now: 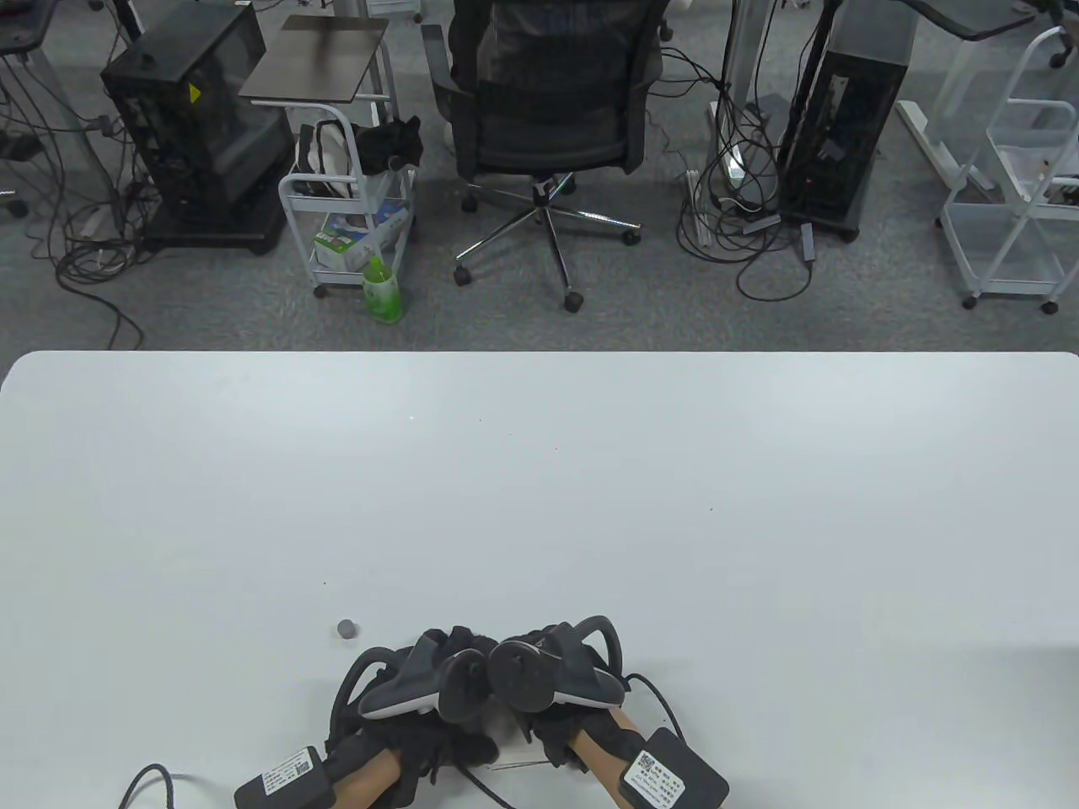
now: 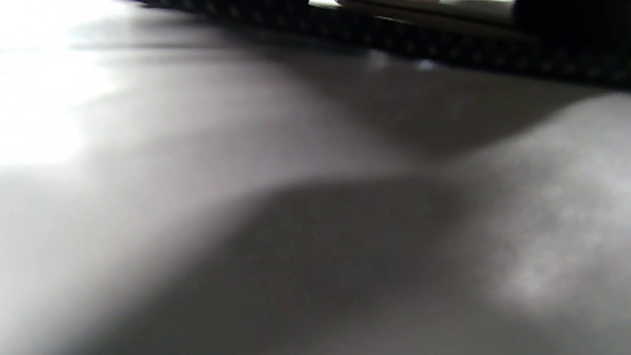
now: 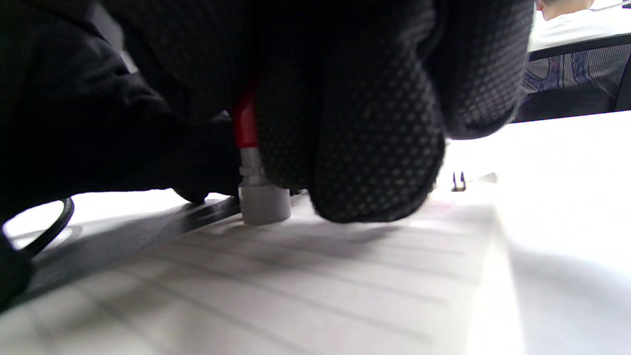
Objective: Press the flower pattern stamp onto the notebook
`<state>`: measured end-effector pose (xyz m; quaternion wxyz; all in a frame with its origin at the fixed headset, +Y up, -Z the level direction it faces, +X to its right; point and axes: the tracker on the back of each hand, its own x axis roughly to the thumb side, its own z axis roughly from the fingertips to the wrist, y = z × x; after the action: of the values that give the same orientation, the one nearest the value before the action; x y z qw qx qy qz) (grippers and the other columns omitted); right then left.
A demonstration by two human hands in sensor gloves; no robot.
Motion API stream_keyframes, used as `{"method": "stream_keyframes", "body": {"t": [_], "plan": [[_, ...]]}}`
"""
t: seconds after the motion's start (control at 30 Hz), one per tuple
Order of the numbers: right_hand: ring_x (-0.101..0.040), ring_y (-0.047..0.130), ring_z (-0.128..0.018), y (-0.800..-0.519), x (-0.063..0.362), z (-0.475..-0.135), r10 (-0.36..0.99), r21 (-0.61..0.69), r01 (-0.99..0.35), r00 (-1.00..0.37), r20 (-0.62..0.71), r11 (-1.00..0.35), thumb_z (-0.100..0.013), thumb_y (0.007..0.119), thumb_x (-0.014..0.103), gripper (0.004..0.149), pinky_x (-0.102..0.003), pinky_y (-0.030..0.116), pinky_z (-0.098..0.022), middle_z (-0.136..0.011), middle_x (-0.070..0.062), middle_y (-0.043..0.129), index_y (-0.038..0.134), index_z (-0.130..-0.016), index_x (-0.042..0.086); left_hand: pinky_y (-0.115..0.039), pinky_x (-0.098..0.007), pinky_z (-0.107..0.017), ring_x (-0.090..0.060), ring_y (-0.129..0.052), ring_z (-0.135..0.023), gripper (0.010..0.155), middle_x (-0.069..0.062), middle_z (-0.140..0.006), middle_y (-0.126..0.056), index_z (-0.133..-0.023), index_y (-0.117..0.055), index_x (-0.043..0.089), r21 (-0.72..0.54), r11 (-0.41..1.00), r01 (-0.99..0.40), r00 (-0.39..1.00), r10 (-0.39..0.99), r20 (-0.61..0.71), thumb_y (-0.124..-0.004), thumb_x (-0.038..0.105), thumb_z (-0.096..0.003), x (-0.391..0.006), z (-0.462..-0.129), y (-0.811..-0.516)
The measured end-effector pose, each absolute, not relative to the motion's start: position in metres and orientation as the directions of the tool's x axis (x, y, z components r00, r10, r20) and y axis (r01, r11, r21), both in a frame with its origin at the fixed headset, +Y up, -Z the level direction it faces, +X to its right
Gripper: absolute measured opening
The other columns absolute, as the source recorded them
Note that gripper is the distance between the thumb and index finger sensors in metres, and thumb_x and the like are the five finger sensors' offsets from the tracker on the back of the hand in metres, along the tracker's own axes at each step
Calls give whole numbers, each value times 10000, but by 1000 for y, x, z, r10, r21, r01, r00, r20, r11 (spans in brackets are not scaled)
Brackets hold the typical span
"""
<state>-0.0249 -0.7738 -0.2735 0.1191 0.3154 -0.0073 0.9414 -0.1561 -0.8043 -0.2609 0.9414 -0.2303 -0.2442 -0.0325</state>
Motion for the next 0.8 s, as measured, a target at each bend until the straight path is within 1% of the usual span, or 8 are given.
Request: {"method": "stream_keyframes", "body": {"t": [0.2, 0.43, 0.8], "plan": [[-279, 1090, -369, -777, -28, -275, 231, 95, -218, -773, 591, -971, -406, 847, 302, 441, -527, 823, -493, -594, -184, 961, 851, -827, 171, -392, -598, -673, -453, -265, -978, 1081, -121, -1096, -197, -1035, -206, 172, -418, 892, 174, 879, 51, 475, -659, 725, -224, -156, -261, -804], [-271, 1090, -359, -777, -31, -273, 212, 90, -198, -777, 592, -976, -401, 848, 288, 439, -508, 840, -490, -585, -194, 956, 849, -824, 173, -391, -598, -674, -452, -263, -979, 1077, -119, -1096, -194, -1033, -206, 174, -418, 892, 174, 879, 51, 475, -654, 725, -223, -156, -261, -804], [-269, 1092, -355, -779, -30, -275, 231, 97, -216, -777, 586, -971, -397, 852, 287, 437, -501, 846, -498, -579, -194, 956, 852, -820, 178, -391, -599, -673, -453, -264, -977, 1076, -120, -1095, -193, -1032, -208, 173, -415, 891, 184, 877, 42, 479, -654, 724, -223, -156, -261, -804]]}}
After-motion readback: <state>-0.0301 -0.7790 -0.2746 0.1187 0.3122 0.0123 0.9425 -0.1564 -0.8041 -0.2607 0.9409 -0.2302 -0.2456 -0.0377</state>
